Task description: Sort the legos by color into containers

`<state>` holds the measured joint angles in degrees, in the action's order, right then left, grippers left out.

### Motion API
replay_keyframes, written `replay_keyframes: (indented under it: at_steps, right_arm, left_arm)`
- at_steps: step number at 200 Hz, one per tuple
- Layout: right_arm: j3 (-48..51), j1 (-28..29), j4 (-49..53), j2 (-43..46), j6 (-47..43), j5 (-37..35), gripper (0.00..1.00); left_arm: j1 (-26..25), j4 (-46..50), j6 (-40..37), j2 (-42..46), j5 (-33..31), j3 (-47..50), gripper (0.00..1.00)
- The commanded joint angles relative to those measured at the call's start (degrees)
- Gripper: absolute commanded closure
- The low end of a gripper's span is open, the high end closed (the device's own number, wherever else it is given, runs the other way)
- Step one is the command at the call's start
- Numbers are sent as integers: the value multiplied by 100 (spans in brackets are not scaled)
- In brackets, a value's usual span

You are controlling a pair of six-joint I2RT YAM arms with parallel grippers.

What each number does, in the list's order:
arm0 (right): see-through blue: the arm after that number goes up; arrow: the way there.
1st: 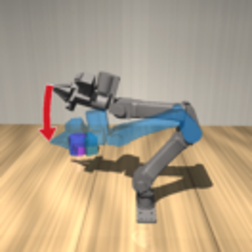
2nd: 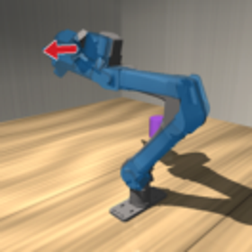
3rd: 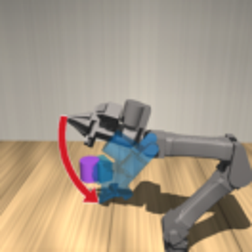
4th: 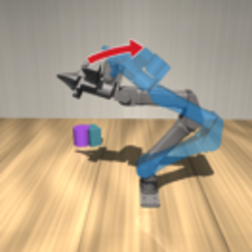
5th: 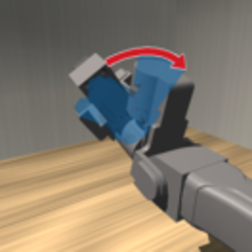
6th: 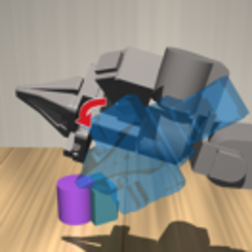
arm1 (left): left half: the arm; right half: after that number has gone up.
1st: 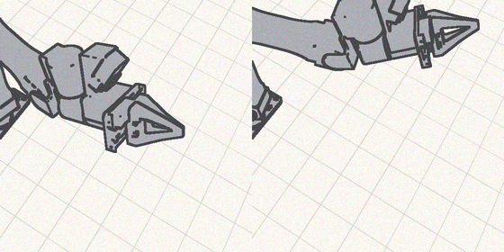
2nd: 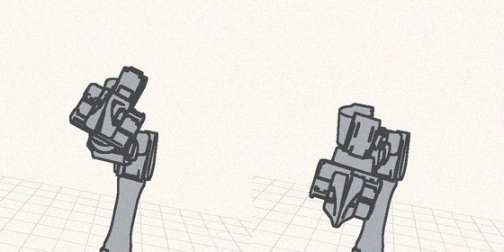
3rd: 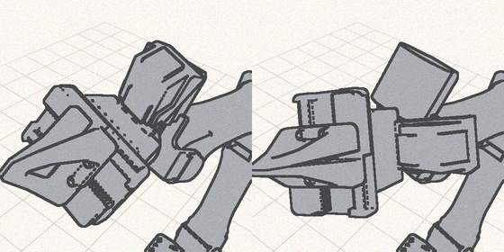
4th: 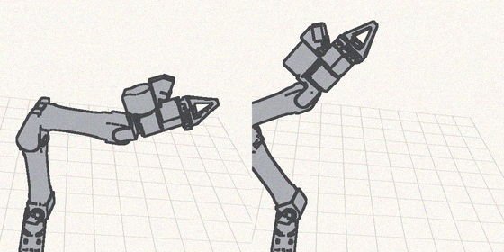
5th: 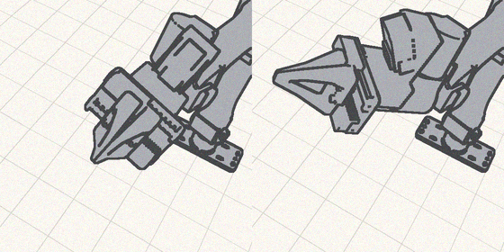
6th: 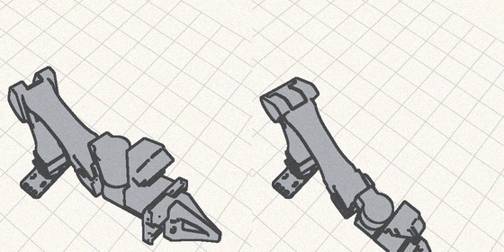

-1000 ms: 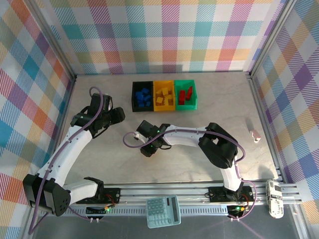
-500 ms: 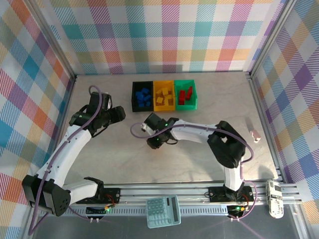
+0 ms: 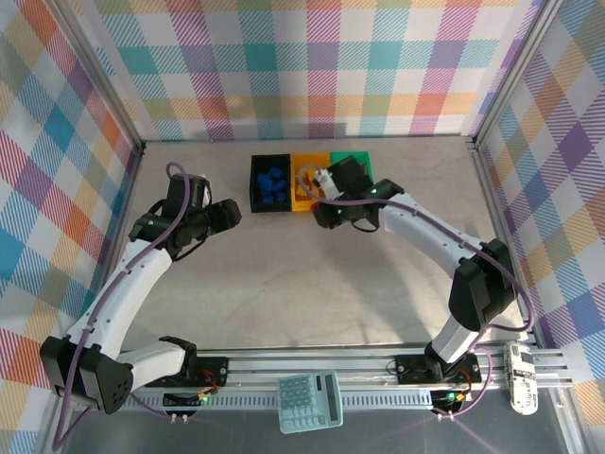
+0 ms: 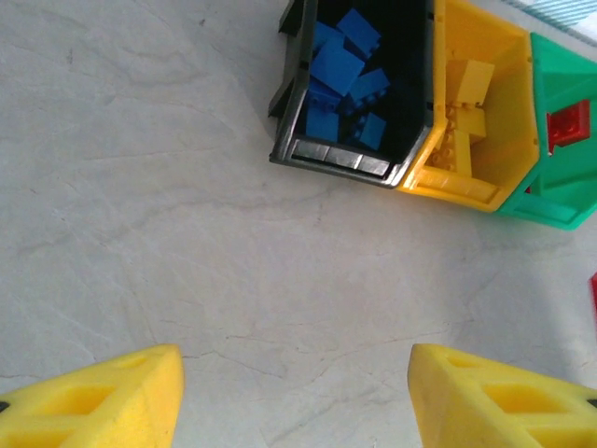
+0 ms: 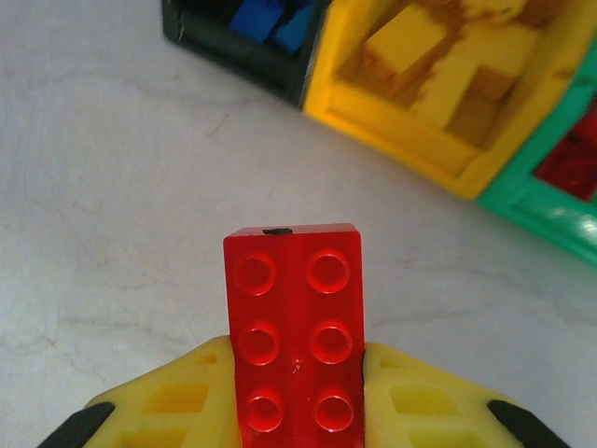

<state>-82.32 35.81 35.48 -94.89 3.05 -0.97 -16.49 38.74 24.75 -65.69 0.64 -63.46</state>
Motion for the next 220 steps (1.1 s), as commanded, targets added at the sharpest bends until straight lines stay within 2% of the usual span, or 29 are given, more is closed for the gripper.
replay_keyframes:
  at_steps: [1,38,66,122,168,187,220]
  right_arm:
    - [-494,-305,337,43,-190,146,71]
    - [-1185,-914,432,-407,-62,276,72]
    - [-1780,-1254,474,-966,38,337,72]
    - [-3054,-1599,641,-2326,217,347,71]
    - [-3883,-1652,913,-3168,366,374,69]
    - [-4106,-1672,1015,-3416,429,327,67]
    - [-4346,-1724,1171,-3665,466,273,55]
  left_arm:
    - [-146,-91,179,205,16,88,36]
    - [-470,112,130,322,-182,42,36]
    - [-528,253,101,475,-257,62,36]
    - [-548,489,39,735,-361,88,35]
    - [-557,625,-6,787,-432,78,35]
    - [-557,642,-14,797,-446,88,35]
    - [-557,652,-32,794,-439,70,35]
